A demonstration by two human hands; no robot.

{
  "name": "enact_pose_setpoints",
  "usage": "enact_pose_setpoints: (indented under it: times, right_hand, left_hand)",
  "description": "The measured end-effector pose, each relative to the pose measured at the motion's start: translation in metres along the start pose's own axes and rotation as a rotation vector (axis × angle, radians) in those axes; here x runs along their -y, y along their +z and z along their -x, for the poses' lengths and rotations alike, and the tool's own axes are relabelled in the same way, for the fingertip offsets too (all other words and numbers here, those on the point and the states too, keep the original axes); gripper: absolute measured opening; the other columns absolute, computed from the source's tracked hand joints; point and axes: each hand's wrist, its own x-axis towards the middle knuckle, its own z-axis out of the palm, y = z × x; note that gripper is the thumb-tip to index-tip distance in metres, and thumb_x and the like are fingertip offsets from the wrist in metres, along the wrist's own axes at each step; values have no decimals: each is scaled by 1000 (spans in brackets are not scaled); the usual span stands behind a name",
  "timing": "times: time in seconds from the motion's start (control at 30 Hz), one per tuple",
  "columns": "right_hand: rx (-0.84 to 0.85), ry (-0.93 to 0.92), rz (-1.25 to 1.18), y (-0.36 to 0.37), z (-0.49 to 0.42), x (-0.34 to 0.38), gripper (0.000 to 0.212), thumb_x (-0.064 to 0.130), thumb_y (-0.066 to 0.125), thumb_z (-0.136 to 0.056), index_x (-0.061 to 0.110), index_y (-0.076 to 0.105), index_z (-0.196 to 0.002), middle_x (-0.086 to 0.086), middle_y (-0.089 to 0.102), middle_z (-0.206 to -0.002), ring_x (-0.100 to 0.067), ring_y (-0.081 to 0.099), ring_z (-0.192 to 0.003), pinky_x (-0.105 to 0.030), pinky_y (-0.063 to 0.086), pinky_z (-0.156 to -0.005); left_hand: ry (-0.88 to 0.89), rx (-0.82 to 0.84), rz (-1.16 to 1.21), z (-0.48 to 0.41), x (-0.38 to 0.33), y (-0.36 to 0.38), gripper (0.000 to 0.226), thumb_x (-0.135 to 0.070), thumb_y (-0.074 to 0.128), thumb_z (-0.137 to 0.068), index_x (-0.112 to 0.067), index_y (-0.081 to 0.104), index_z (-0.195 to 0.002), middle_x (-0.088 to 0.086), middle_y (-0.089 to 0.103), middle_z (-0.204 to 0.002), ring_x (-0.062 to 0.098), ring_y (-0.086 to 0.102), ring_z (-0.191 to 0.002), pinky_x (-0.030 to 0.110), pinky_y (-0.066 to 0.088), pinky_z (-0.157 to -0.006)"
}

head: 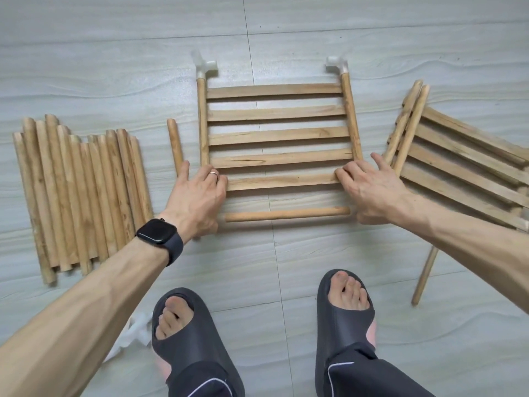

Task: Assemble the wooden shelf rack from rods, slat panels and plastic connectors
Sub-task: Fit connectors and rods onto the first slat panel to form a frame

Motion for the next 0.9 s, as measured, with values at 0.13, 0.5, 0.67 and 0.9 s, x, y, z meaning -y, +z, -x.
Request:
enact_pose_setpoints:
  times: [0.13, 0.5, 0.67, 0.9]
  right_hand:
    - [19, -21, 5, 2, 2, 0, 69, 32, 68, -71, 15, 44, -133, -4, 51, -124, -25, 51, -120, -51, 33, -111]
    - [9, 64, 37, 0, 5, -7, 62, 25, 65, -75, 17, 41, -132, -1, 49, -128, -21, 49, -124, -53, 37, -105]
    - [-162, 121, 23, -24, 2, -50, 74, 14, 70, -74, 16, 43, -142, -3, 47, -140, -20, 38, -144, -56, 27, -116]
    - [-434, 47, 210, -40, -18, -87, 64, -11, 69, -67, 5, 66, -129, -23, 62, -129, -36, 53, -135, -67, 37, -109]
  left_hand:
    - [7, -10, 7, 0, 1, 4, 65, -32, 68, -77, -11, 47, -134, 8, 57, -130, 24, 39, -135, 62, 25, -117]
    - [17, 7, 81, 3, -14, -6, 67, -42, 63, -86, -11, 39, -140, 8, 50, -138, 25, 33, -140, 67, 18, -116]
    - [53, -30, 487, 16, -33, -13, 93, -84, 31, -82, -20, 44, -147, 2, 53, -143, 21, 37, -137, 48, 23, -117]
    - [-249, -421, 972, -3, -19, -18, 38, -47, 54, -94, -30, 62, -127, -7, 63, -116, 15, 53, -116, 42, 48, -98]
